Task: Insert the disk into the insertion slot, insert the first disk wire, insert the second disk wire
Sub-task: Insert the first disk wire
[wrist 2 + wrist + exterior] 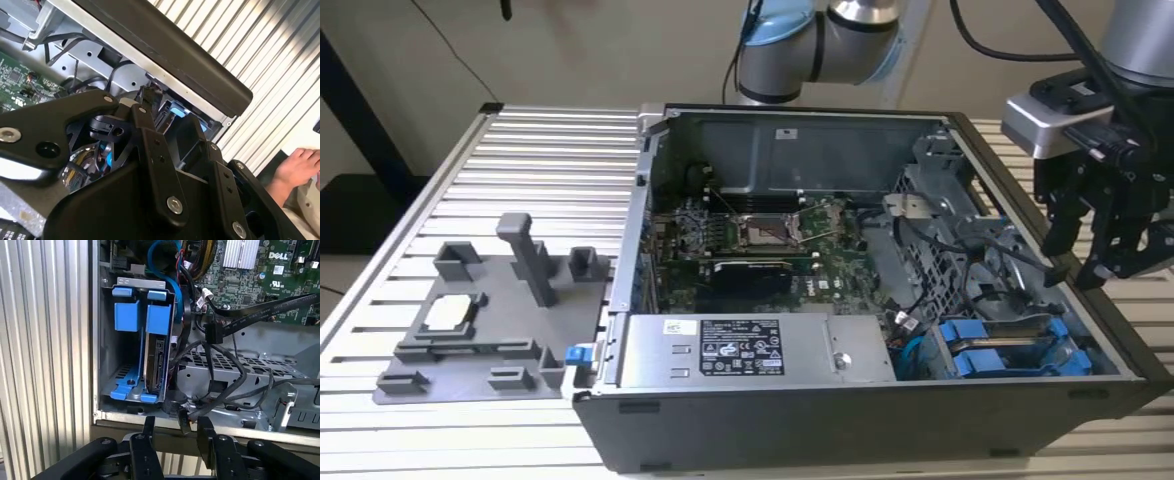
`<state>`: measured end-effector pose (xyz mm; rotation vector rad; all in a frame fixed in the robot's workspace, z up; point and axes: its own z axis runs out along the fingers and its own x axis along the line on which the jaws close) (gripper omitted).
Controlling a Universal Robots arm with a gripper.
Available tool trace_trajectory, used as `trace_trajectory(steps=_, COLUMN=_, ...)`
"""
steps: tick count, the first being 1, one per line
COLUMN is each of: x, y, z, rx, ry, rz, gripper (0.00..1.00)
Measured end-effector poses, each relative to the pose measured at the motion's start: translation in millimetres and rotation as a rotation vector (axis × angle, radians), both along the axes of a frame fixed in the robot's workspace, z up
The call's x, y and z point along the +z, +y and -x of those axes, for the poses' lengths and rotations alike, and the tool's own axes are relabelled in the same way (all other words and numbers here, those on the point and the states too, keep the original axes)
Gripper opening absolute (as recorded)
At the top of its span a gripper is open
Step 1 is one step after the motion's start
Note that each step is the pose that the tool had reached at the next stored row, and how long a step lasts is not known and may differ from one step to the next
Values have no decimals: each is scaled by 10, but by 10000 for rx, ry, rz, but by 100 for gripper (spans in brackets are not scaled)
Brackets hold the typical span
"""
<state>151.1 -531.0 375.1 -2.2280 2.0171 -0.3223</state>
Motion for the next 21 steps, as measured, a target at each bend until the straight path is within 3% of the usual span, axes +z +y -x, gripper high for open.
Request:
trace_trajectory(steps=5, x=-63, y=36, z=-11, rx=34, ry=8, rz=97, gripper=47)
trace_trajectory(steps=11, x=-89, y=59, z=-14, rx=148, ry=143, rz=304, gripper=47)
trace_trajectory(steps=14, x=-90, y=63, z=-20, rx=170, ry=198, rz=337, gripper=47)
trace_trajectory(steps=16, x=-90, y=63, z=-23, rx=177, ry=281, rz=366, gripper=47)
trace_trajectory(steps=19, x=-92, y=63, z=-25, rx=196, ry=508, rz=521, gripper=45)
trace_trajectory(steps=20, x=-91, y=63, z=-25, rx=197, ry=530, rz=547, gripper=45)
trace_trajectory(steps=21, x=-90, y=63, z=-26, rx=197, ry=531, rz=552, gripper=38)
